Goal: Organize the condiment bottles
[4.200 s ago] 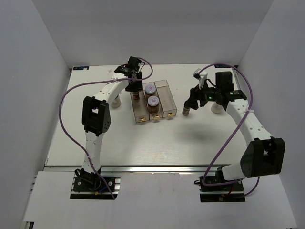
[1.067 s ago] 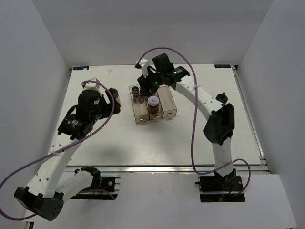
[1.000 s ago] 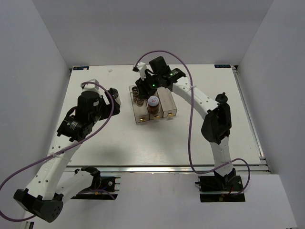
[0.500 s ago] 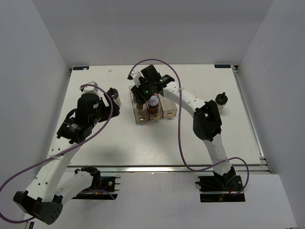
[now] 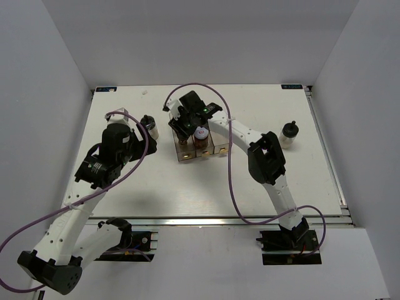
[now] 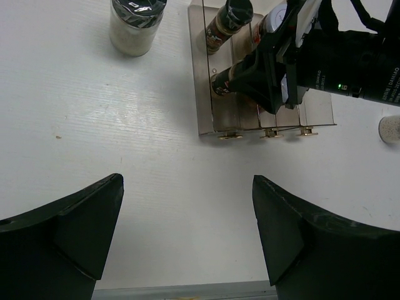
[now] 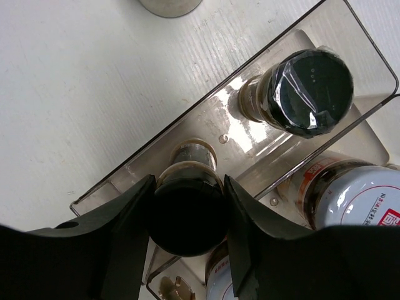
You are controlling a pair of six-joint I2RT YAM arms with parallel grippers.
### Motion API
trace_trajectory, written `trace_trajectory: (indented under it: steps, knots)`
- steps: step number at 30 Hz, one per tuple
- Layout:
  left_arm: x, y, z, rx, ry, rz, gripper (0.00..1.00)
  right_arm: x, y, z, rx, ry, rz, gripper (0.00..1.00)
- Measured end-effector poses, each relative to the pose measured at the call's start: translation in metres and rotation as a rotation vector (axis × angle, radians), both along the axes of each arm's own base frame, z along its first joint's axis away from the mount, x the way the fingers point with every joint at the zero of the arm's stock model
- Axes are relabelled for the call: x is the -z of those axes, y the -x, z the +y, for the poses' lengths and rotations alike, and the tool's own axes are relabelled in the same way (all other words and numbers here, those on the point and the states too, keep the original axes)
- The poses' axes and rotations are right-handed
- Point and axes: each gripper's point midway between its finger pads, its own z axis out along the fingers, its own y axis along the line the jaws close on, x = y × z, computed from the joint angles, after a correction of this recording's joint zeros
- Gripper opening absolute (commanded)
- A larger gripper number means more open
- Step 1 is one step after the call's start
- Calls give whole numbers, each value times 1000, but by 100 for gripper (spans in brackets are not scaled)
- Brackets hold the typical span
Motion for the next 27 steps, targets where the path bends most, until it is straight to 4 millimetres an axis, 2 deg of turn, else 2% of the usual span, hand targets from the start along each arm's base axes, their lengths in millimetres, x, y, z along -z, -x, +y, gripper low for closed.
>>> trace_trajectory:
  steps: [4,8,19,23,25,27]
  knots:
    - [3,2,1,-2,-3,11,93,1,0,1,-8,6,-9,60]
    - [2,5,2,-5,-2,13,93,1,0,1,-12,9,-13,67]
    - [5,7,5,-13,-11,25,93,-1,2,0,-19,5,-9,72]
    - [5,7,5,-15,-13,24,93,-28,11,-1,-37,-33,-18,73]
    - [5,7,5,-15,-14,25,93,-53,16,-4,-44,-64,-38,74]
    - [6,6,5,-15,-15,27,93,-86,22,-7,-54,-108,-72,75]
